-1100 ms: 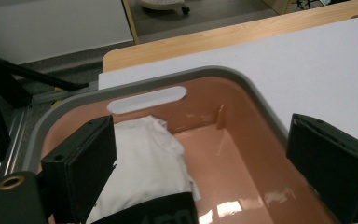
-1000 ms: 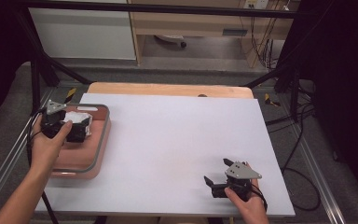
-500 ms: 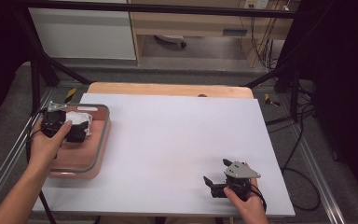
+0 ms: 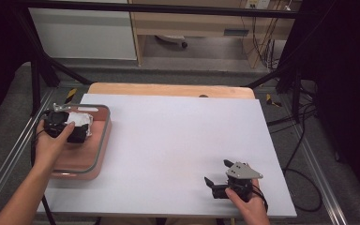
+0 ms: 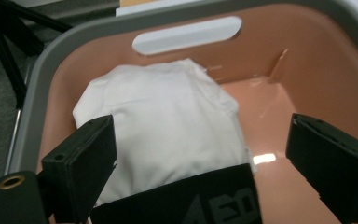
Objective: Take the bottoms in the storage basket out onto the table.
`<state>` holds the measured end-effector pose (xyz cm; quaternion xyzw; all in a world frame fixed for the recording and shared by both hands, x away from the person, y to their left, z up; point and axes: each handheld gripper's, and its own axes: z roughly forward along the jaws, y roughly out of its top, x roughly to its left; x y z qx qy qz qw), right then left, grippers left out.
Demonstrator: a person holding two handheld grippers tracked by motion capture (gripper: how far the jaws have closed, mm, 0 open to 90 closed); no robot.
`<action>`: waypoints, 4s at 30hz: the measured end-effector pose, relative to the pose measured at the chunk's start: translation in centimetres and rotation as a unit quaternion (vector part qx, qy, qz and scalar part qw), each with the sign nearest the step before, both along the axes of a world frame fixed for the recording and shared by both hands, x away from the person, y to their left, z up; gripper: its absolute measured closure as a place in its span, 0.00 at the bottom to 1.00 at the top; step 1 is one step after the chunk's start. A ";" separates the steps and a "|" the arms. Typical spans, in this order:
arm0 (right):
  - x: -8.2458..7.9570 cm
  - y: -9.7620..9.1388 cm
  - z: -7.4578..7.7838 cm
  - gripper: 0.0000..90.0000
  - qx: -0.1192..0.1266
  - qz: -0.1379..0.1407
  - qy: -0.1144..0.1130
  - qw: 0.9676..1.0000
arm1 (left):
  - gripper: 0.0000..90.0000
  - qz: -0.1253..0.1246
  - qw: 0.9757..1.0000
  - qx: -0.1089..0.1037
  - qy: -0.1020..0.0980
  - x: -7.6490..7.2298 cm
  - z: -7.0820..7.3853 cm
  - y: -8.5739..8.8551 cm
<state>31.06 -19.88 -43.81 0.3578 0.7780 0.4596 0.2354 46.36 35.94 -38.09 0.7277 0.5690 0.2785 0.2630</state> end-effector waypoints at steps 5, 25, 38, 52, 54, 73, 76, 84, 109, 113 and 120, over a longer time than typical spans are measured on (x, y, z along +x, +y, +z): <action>0.0 -0.1 0.0 0.07 0.001 -0.003 0.001 1.000 | 0.10 0.006 1.000 0.014 0.010 0.2 -1.1 -0.2; 0.1 0.0 -0.3 0.07 -0.006 -0.004 0.008 1.000 | 0.12 -0.013 0.999 -0.009 0.039 1.1 -3.0 -1.0; 0.1 0.1 -0.4 0.07 -0.009 0.005 0.013 1.000 | 0.24 0.023 0.998 0.027 0.049 2.2 -4.3 -0.8; 0.2 0.1 -0.4 0.07 -0.009 0.006 0.014 1.000 | 0.69 -0.004 0.999 0.010 0.043 1.2 -2.2 -0.6; 0.3 0.1 -0.5 0.07 -0.010 0.005 0.015 1.000 | 0.69 -0.015 1.000 0.001 0.015 0.6 -1.1 -0.6; 0.6 -0.1 -0.7 0.07 -0.018 -0.015 0.011 1.000 | 0.69 -0.047 0.986 -0.097 -0.128 -4.6 4.3 -0.9; 0.6 -0.1 -0.6 0.07 -0.020 -0.018 0.009 1.000 | 0.69 -0.048 0.984 -0.106 -0.136 -5.2 4.6 -0.6; 0.4 -0.7 -0.6 0.05 -0.002 -0.020 0.013 1.000 | 0.69 -0.046 0.985 -0.092 -0.140 -5.8 4.8 -0.3; 1.2 -1.6 -1.0 0.05 0.013 -0.024 0.026 0.999 | 0.69 -0.076 0.979 -0.100 -0.161 -6.0 6.3 -2.7; 0.9 -1.8 -0.8 0.05 0.025 -0.028 0.027 0.999 | 0.69 -0.079 0.976 -0.104 -0.173 -6.3 6.9 -3.0; 0.9 -1.7 -0.9 0.05 0.025 -0.026 0.029 0.999 | 0.68 -0.093 0.974 -0.101 -0.179 -6.5 7.6 -4.0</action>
